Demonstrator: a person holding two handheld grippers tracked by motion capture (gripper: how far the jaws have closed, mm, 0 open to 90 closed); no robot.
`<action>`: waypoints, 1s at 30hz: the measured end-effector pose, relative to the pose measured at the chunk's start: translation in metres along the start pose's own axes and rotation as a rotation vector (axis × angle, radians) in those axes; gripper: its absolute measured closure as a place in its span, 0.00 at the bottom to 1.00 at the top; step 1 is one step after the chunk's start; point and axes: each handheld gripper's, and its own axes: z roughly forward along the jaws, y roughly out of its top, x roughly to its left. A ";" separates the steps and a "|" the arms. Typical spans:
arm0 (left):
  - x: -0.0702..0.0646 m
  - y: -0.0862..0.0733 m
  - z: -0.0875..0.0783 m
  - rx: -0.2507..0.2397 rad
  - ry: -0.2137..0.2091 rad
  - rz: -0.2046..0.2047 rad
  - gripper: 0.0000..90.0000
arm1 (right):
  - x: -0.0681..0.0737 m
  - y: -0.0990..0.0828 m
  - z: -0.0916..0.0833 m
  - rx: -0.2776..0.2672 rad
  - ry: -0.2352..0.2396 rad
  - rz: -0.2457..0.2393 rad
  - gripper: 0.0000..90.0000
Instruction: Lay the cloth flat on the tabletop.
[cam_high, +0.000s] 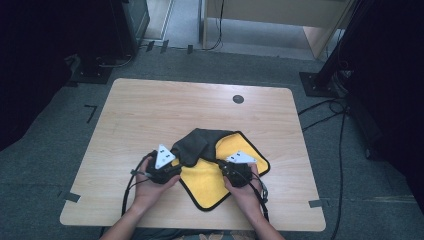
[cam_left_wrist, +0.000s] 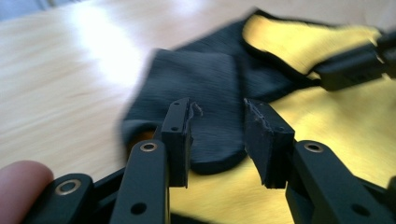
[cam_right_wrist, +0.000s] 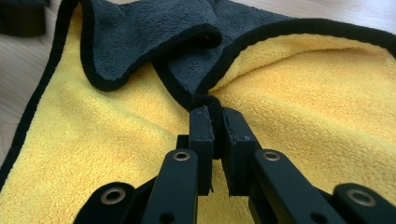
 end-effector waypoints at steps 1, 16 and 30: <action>-0.004 0.000 0.008 0.020 -0.003 0.010 0.67 | 0.001 0.000 0.000 -0.001 0.001 -0.001 0.93; 0.012 0.008 0.029 0.101 0.102 0.041 0.99 | -0.006 0.021 -0.002 -0.073 0.014 -0.074 0.94; 0.139 0.012 -0.006 -0.065 0.248 -0.386 0.69 | -0.060 0.136 0.016 -0.250 -0.123 0.103 0.58</action>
